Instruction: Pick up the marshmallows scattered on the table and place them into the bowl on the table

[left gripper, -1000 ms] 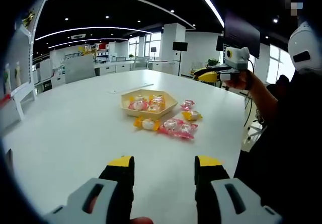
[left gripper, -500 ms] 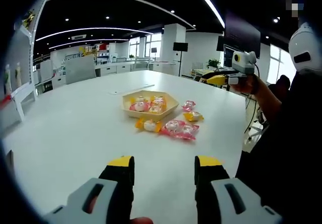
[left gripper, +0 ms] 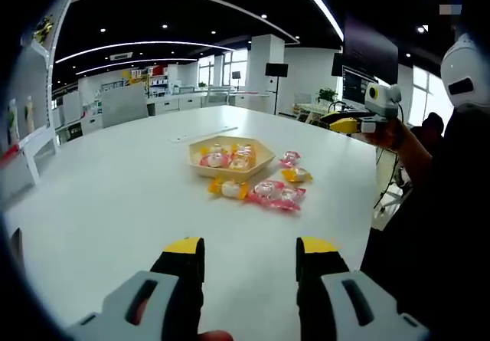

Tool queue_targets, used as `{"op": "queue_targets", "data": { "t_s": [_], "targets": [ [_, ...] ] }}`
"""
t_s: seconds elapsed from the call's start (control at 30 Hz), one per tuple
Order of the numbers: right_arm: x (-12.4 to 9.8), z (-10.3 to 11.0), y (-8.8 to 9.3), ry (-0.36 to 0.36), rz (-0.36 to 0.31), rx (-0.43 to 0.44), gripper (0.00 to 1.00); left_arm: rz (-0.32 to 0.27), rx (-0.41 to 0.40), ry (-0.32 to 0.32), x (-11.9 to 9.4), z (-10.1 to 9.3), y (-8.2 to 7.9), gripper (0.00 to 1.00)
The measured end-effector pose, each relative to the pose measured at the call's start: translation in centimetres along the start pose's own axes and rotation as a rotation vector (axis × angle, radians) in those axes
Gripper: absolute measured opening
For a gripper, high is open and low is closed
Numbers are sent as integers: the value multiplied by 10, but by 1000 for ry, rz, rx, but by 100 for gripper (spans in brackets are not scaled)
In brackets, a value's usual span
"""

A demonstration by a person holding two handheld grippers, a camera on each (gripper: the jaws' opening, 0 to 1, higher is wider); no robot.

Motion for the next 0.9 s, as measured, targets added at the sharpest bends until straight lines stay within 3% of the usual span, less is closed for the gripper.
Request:
{"op": "queue_targets", "data": {
  "t_s": [0.33, 0.9],
  "targets": [
    [-14, 12, -2, 2, -18, -12, 26, -28, 24, 7, 1, -5, -12, 48],
    [-19, 15, 9, -20, 48, -15, 26, 0, 83, 72, 6, -23, -16, 47]
  ]
}}
Point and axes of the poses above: the point that each gripper's makers call its tool centre point, and the gripper's own axes: x roughly forward along the fingers, z roughly to its left, y roughly out of its underside, the point moved 6 cm from there along -x, roughly backward along the fingers, and after that the axes turned 15 degrees about -y, right-handed, at the moved point
